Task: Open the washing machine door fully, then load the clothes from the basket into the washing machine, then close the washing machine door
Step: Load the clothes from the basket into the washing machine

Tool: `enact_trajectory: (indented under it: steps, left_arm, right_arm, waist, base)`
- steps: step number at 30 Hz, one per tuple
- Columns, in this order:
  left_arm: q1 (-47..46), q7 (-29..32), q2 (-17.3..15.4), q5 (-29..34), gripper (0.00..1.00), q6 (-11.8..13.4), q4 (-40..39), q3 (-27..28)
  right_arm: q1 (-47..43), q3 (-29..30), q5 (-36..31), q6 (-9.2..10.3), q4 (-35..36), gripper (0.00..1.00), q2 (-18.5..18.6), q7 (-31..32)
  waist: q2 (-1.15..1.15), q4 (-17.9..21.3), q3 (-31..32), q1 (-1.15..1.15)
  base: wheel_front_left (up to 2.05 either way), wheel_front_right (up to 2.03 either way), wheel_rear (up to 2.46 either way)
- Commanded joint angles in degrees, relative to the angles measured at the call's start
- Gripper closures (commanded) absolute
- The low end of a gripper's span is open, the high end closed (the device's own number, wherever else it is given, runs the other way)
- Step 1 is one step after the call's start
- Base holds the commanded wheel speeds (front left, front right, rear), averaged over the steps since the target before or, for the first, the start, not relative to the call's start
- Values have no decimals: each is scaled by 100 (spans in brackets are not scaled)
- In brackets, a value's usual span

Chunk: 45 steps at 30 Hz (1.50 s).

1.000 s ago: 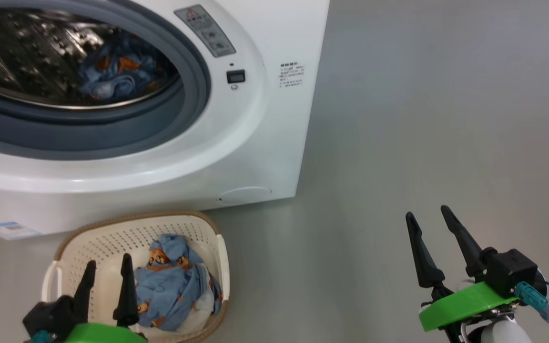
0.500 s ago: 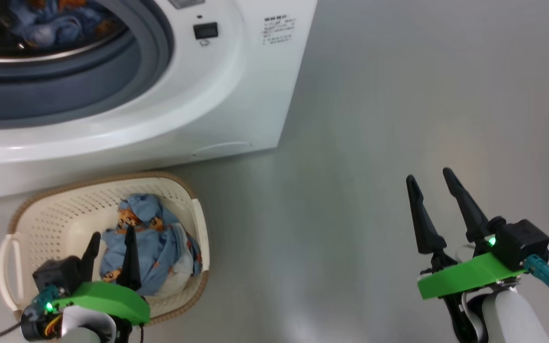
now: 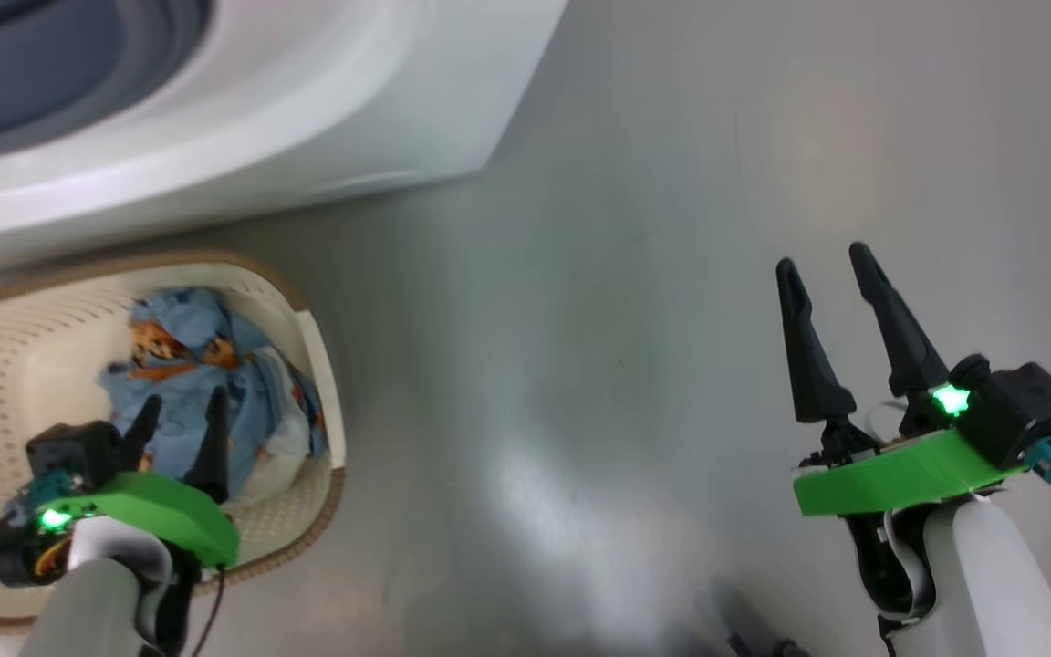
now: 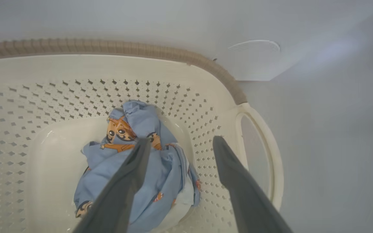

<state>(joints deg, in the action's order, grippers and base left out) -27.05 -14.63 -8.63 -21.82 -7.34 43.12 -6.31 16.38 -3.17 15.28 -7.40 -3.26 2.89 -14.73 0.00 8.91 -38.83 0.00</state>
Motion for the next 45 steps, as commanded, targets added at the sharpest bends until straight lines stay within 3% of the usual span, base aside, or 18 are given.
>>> enact_trajectory:
  steps: [1, 14, 27, 33, 45]
  left_arm:
    - [-102, -35, -281, -85, 0, -13, 242, 66]
    - [-1177, 176, -990, -295, 0, -14, 1443, -353]
    - [-1593, 492, -1344, -429, 0, -14, 2104, -708]
    - [-1867, 555, -1379, -287, 0, 56, 2322, -885]
    - [-2245, 1256, -1247, -204, 0, 385, 2823, -1096]
  right_arm:
    - [-7, -179, 101, -9, 164, 0, -2, -27]
    - [261, -355, 417, -9, 319, 0, -2, -27]
    - [360, -496, 607, -9, 302, 0, -2, -27]
    - [372, -503, 607, -9, 275, 0, -2, -27]
    - [334, -497, 592, -9, 270, 0, -2, -27]
  waist:
    - [0, 222, -475, 0]
    - [0, 481, -1373, 0]
    - [0, 596, -1650, 0]
    - [0, 612, -1653, 0]
    - [0, 662, -1654, 0]
  base:
    - [0, 0, 0]
    - [0, 0, 0]
    - [0, 0, 0]
    - [0, 0, 0]
    - [0, 0, 0]
